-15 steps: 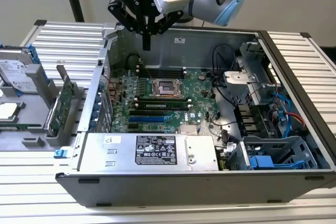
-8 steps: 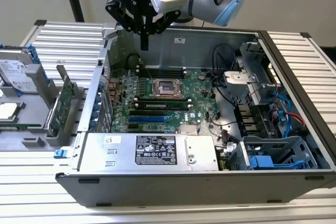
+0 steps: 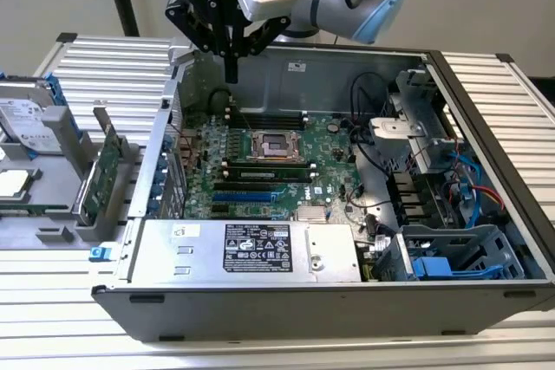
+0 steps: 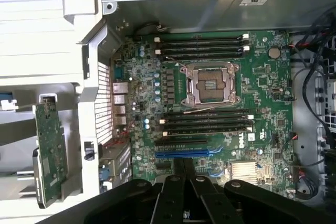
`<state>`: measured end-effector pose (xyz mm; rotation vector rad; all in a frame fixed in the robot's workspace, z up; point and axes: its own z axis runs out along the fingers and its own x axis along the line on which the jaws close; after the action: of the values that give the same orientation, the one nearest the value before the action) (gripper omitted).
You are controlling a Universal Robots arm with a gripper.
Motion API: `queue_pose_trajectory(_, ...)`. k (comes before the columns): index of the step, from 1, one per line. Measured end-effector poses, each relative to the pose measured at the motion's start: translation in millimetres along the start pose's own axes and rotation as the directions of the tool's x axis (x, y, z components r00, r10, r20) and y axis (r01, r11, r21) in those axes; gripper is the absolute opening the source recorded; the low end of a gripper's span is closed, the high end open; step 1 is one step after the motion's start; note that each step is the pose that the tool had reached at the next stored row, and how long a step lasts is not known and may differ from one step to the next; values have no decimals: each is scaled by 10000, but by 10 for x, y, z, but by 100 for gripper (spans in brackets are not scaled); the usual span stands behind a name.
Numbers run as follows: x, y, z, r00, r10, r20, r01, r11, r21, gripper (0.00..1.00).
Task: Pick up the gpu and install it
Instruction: 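Reach for the gpu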
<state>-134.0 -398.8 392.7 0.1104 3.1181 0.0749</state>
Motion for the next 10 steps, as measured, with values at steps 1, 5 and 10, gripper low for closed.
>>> queue_pose_trajectory(1, 11, -1, 0, 10000, 0, 0, 0, 10000, -1, 0)
queue_pose_trajectory(5, 72, -5, -1, 10000, 0, 0, 0, 10000, 0, 0)
queue_pose_trajectory(10, 130, -9, -2, 10000, 0, 1, 0, 10000, -1, 0)
